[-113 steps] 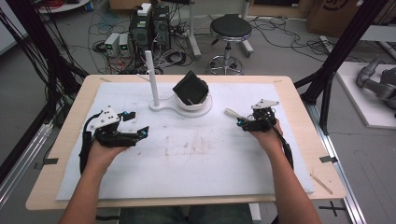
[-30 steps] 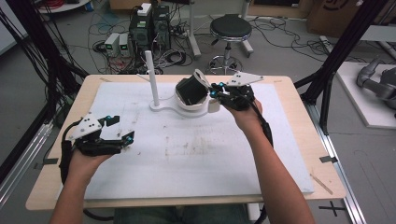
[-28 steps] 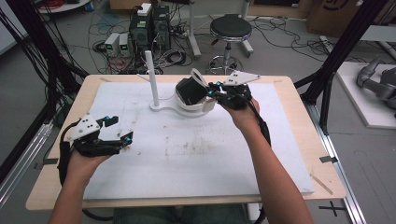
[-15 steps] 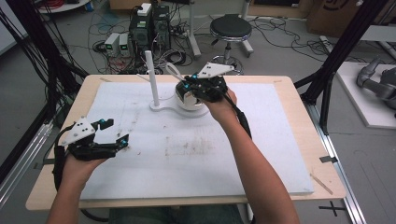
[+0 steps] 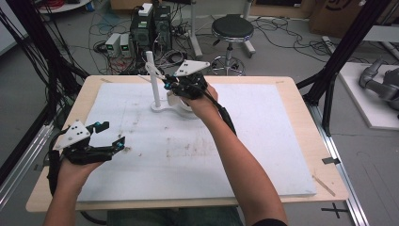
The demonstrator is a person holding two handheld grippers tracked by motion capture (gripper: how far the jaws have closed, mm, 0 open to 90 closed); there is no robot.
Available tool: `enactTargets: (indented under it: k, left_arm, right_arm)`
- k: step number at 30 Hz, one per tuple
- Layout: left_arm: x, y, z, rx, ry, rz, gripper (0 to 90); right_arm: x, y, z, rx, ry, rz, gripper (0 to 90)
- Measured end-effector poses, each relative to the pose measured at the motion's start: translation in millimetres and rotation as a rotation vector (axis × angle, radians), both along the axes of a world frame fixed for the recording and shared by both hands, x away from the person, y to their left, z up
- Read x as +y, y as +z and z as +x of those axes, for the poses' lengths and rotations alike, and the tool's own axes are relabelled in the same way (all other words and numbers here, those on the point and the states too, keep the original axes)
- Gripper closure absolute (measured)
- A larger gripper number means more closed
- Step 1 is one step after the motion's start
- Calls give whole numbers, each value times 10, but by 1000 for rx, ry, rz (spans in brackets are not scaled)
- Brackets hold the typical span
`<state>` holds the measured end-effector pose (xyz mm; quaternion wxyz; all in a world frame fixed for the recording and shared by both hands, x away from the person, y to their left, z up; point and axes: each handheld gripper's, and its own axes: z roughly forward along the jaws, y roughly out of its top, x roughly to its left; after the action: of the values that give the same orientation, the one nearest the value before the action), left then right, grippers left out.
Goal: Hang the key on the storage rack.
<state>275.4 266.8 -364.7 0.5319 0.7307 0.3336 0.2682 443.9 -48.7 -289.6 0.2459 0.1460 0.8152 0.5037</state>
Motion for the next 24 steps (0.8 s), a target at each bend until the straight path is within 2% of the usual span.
enactTargets:
  k: [11, 12, 14, 15, 23, 24]
  left_arm:
    - [36, -22, 13, 8, 4, -8, 208]
    - [34, -27, 18, 8, 4, -8, 208]
    - [29, -31, 25, 12, 2, -6, 208]
    - [27, -32, 27, 13, 2, -7, 208]
    - [21, -38, 35, 15, -1, -7, 209]
    - [21, -39, 35, 14, -1, -6, 209]
  right_arm:
    - [106, -130, 113, 24, -13, -36, 794]
    - [117, -147, 114, 43, -16, -38, 794]
    - [128, -178, 150, 33, -19, -48, 794]
    - [132, -191, 156, 47, -24, -50, 794]
    - [179, -274, 221, 49, -33, -60, 794]
    - [191, -283, 212, 66, -38, -63, 794]
